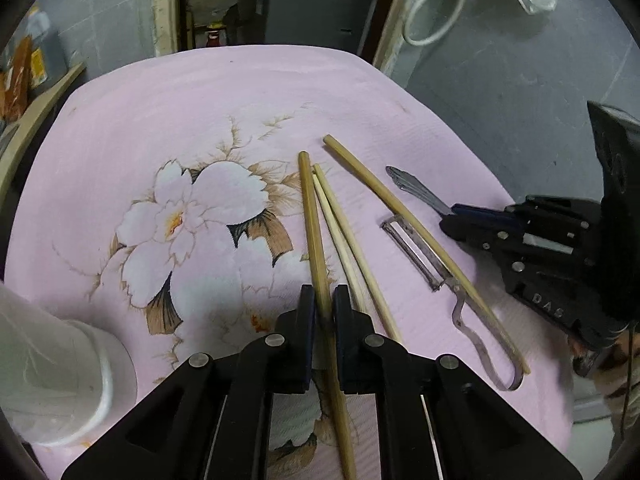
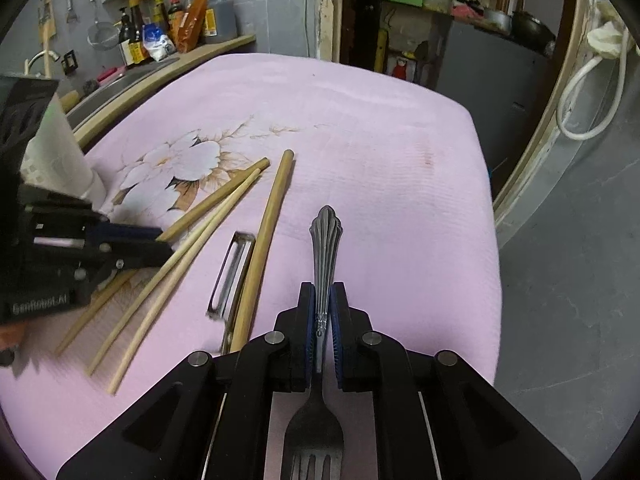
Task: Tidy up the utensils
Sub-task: 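Close the right tool on the fork while the left tool grasps a chopstick, then lift the fork with the right tool while the left tool lifts the chopstick toward the caddy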
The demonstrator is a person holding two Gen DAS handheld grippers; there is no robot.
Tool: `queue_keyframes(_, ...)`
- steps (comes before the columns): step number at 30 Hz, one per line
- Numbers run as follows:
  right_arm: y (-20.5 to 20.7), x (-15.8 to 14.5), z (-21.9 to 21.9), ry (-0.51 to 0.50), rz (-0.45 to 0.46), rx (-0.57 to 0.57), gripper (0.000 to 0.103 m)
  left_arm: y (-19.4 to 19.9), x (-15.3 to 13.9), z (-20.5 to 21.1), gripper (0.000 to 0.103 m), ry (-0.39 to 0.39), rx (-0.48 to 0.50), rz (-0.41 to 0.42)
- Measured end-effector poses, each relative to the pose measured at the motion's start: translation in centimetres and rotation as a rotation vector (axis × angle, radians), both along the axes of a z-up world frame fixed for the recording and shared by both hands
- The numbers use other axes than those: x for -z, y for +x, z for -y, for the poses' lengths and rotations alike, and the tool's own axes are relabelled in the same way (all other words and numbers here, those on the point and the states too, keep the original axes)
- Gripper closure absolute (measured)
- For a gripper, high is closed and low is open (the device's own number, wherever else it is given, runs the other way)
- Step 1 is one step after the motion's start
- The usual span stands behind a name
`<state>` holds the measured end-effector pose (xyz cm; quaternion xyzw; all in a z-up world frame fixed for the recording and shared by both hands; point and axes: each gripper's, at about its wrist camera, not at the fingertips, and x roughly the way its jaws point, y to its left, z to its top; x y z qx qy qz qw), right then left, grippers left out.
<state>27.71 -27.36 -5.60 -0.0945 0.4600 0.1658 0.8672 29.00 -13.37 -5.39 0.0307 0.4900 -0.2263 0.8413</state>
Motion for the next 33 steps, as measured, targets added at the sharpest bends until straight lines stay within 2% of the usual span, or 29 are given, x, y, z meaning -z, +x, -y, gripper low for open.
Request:
queue_keyframes(2, 0.0, 0.0, -0.3, -0.013, 0.007, 0.007, 0.097, -0.4, 0.2, -0.5, 0.098, -0.023, -0.016, 0.014)
queue_keyframes(5, -1.2, -0.3, -1.0, -0.055, 0.067, -0.002, 0.098, -1.4, 0.0, -1.1, 0.099, -0.056, -0.019, 0.039)
queue_keyframes(8, -3.0, -0.7, -0.3, 0.022, 0.127, 0.014, 0.098, -3.0, -1.1, -1.5, 0.099, -0.087, -0.014, 0.103)
queue_keyframes(10, -4.4, -0.9, -0.3, 0.035, 0.187, 0.014, 0.098, -4.1, -1.9, -2.0, 0.099, -0.118, -0.014, 0.148)
queue_keyframes(13, -6.8, -2.2, -0.5, 0.050, 0.312, 0.020, 0.098, -5.8, -3.1, -2.9, 0.099, -0.155, -0.039, 0.234)
queue_keyframes(15, -8.6, -3.4, -0.7, 0.058, 0.422, 0.020, 0.098, -7.2, -4.1, -3.7, 0.099, -0.172, -0.069, 0.332)
queue_keyframes(21, -12.0, -4.9, -1.4, 0.086, 0.652, 0.019, 0.098, -10.1, -6.3, -4.6, 0.099, -0.263, -0.113, 0.531)
queue_keyframes(26, -13.1, -6.1, -2.1, 0.116, 0.779, 0.026, 0.098, -11.3, -7.1, -5.5, 0.099, -0.314, -0.143, 0.595)
queue_keyframes(33, -13.8, -7.5, -2.8, 0.133, 0.859, 0.026, 0.098, -11.9, -9.3, -8.0, 0.099, -0.367, -0.191, 0.648)
